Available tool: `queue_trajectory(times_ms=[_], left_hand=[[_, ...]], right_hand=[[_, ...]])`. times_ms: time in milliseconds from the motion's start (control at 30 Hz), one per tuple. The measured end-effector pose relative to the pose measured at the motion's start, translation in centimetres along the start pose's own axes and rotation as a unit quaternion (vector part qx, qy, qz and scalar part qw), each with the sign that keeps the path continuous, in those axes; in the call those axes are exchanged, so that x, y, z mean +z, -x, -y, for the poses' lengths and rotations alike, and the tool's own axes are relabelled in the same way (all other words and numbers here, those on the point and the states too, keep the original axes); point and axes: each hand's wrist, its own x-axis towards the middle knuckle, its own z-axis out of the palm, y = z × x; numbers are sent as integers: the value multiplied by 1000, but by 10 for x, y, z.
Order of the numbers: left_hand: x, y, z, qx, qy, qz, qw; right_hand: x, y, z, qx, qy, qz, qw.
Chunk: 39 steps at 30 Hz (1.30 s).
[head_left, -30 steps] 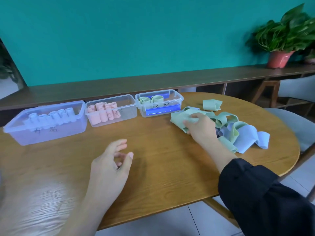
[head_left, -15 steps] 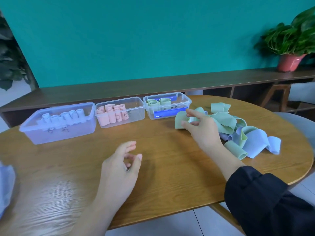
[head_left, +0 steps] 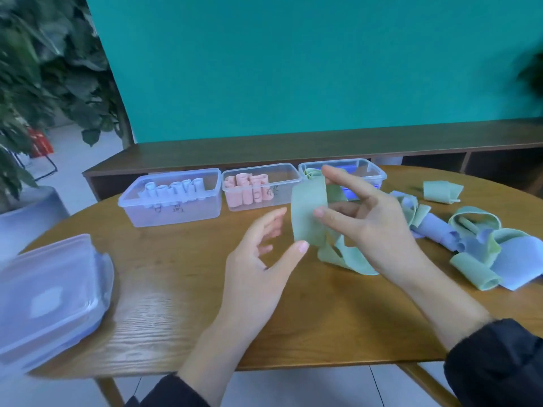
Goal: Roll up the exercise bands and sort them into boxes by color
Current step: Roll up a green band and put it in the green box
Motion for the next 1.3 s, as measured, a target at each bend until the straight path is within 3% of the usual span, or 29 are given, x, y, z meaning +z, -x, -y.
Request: queue_trajectory(times_ms=[233,533,867,1000,1167,1300], left_hand=[[-18,-1,-14,14,88,-46,995],[-52,1,-53,30,210,-111,971],[-70,18,-75,42,216,-1,975],[-68,21,-81,44,223,14,974],[-77,17,-83,64,189,-69,977],[-81,14,-87,79,139,-90,983]], right_hand=[[29,3,14,14,-94,46,994],[59,23,34,27,-90,136,986],[72,21,60,-6,-203,45,978],[74,18,67,-32,-226,60,972],[72,15,64,-28,-121,130,984],[77,18,61,-43,-33,109,993]])
